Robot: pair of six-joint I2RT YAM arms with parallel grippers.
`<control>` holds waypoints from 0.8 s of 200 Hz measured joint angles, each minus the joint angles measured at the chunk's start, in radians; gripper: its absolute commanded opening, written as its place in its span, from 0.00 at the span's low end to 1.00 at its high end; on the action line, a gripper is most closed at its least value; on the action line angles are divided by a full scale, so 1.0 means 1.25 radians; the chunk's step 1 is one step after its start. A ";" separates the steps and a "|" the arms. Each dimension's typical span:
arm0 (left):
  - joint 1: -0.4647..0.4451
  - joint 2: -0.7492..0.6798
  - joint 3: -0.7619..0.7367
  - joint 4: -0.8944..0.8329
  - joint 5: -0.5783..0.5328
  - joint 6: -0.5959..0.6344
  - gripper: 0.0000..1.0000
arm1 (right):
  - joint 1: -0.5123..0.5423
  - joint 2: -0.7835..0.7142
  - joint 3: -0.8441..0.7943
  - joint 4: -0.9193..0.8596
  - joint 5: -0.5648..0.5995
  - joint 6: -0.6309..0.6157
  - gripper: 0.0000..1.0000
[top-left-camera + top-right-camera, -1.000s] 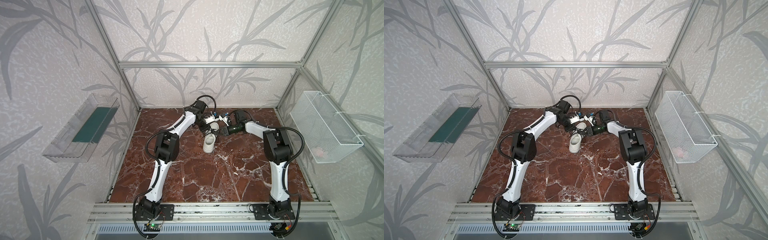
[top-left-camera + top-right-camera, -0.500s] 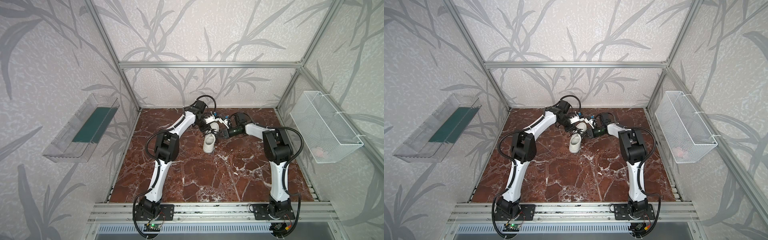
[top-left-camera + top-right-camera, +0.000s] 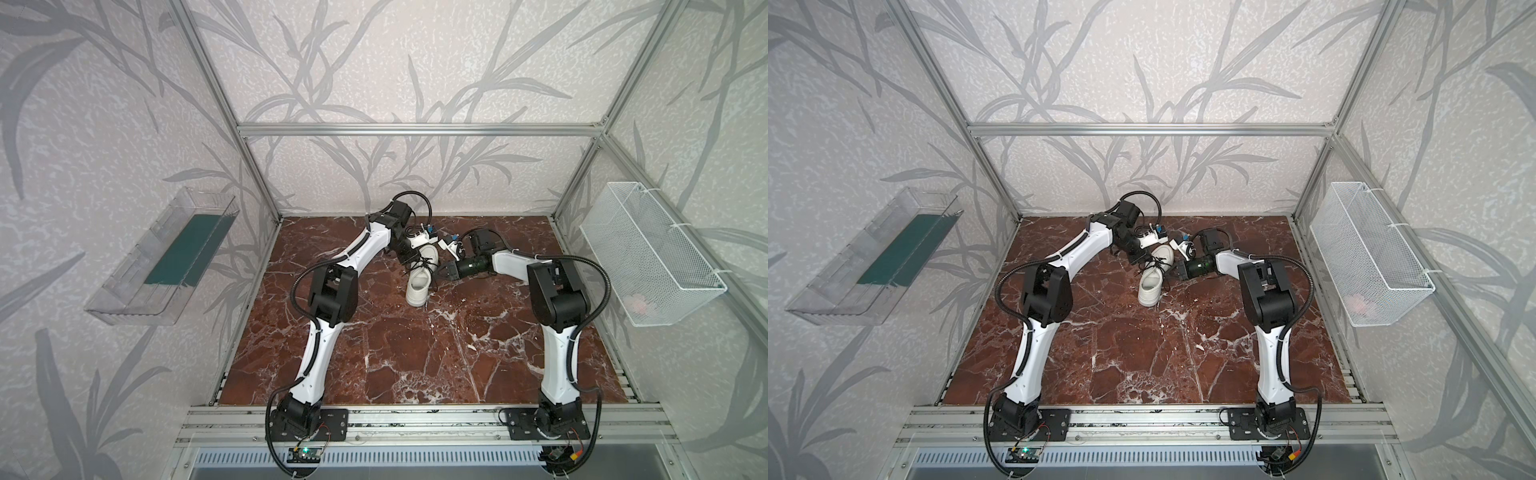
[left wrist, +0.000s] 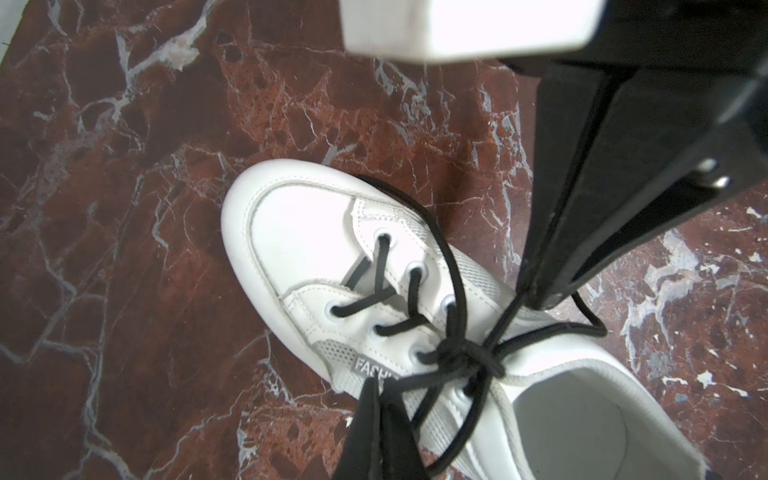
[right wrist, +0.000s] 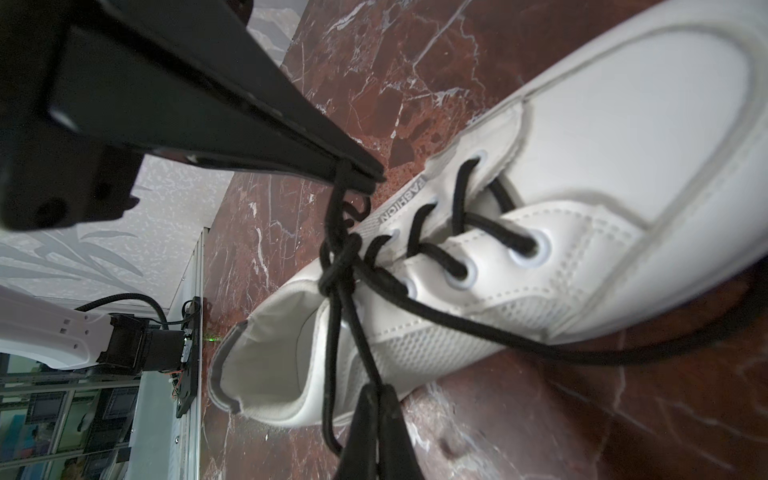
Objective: Tie the shoes
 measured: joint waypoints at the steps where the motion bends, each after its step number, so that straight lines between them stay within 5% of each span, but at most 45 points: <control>1: 0.000 0.000 0.000 0.000 0.000 0.000 0.00 | 0.000 -0.001 -0.001 0.000 0.000 0.000 0.00; 160: -0.001 0.000 0.000 0.000 -0.106 0.027 0.00 | 0.000 -0.076 -0.069 0.003 0.061 0.000 0.00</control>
